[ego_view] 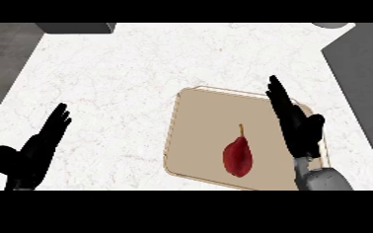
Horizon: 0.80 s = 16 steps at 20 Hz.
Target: Pick the pear from the tray and place it in the cardboard box
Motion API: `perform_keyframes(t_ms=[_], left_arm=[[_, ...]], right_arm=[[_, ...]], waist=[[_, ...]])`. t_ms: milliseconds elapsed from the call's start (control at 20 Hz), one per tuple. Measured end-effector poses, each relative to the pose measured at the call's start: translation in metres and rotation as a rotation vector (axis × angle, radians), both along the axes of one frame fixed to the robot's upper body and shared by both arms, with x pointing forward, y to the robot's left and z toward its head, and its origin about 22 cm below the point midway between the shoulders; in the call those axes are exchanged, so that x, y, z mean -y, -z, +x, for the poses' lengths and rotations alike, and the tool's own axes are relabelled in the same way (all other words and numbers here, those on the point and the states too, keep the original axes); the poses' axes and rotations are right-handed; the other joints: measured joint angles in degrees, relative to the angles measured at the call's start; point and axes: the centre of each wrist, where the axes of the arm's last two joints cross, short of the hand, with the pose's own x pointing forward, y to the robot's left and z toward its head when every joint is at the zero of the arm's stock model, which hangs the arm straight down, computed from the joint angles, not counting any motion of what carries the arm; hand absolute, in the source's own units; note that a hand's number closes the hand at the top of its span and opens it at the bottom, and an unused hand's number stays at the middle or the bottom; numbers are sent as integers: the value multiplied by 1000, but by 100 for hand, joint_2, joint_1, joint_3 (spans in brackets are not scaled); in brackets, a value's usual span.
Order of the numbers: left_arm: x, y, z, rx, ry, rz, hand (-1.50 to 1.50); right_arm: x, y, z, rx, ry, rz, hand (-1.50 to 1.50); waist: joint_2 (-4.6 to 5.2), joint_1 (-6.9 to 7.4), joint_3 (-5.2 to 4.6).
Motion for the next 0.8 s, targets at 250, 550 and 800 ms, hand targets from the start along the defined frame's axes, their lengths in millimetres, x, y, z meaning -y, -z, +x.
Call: perform_keyframes(t_ms=[250,550,800], left_arm=[[-1,-1,6,24,-110,27,0],[3,4,9,27,-210,9,0],[15,6,16,30,-241,4,0]], right_arm=[[5,-13,-10,105,238,-84,150],[42,19,-42,46,590,-386,-150],[29,38,-88,72,757,-536,-150]], waist=[[-67,-278,-175],[-75,-608,-282],[-76,-618,-284]])
